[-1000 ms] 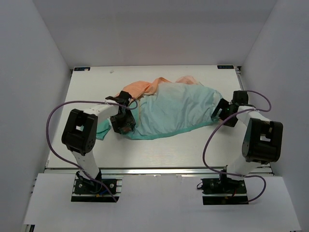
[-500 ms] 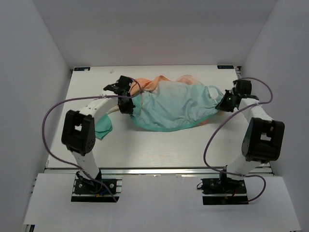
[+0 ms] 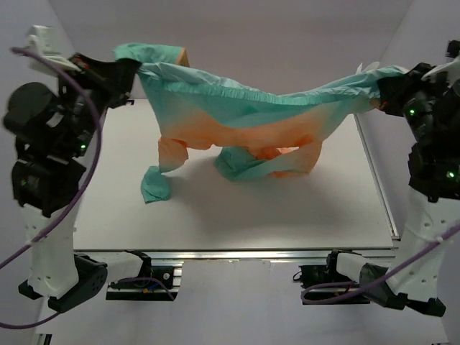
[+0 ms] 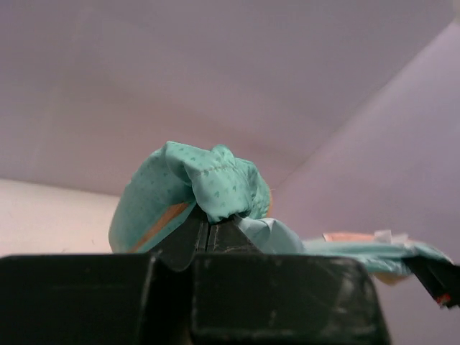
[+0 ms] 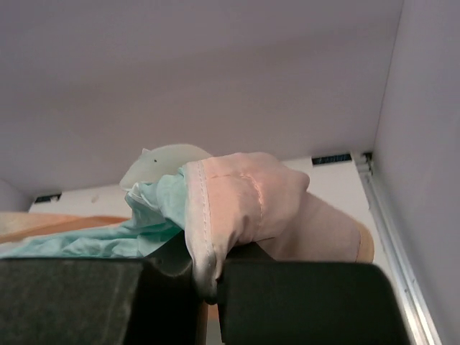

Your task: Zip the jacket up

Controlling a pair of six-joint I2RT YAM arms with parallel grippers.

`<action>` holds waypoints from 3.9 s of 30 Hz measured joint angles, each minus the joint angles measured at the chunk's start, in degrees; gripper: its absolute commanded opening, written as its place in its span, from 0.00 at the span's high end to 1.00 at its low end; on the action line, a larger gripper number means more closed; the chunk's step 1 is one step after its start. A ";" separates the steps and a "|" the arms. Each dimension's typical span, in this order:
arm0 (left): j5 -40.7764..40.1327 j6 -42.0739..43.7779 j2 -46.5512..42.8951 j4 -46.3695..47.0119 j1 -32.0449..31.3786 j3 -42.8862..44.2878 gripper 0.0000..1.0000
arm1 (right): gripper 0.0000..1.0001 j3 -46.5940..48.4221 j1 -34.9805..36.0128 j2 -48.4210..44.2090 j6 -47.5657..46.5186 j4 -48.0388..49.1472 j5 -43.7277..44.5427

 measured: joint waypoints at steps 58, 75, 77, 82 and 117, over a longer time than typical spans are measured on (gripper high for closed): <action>28.33 -3.80 -24.46 22.62 17.88 -94.47 1.00 | 1.00 -90.18 14.43 -22.43 9.01 35.19 -13.38; 21.88 -8.39 -20.96 7.76 17.57 -89.44 1.00 | 1.00 -77.40 14.43 -22.47 18.51 4.33 6.38; 16.61 -11.41 -20.79 1.70 17.55 -85.96 1.00 | 0.97 -75.23 14.43 -23.17 18.56 0.15 7.56; 5.81 -18.10 -17.05 -13.18 17.57 -81.15 0.98 | 0.89 -72.04 14.43 -24.26 18.78 -8.76 11.45; 3.91 -14.60 -2.38 -10.34 17.57 -64.63 0.02 | 0.11 -58.69 61.61 13.40 6.64 -0.37 -2.60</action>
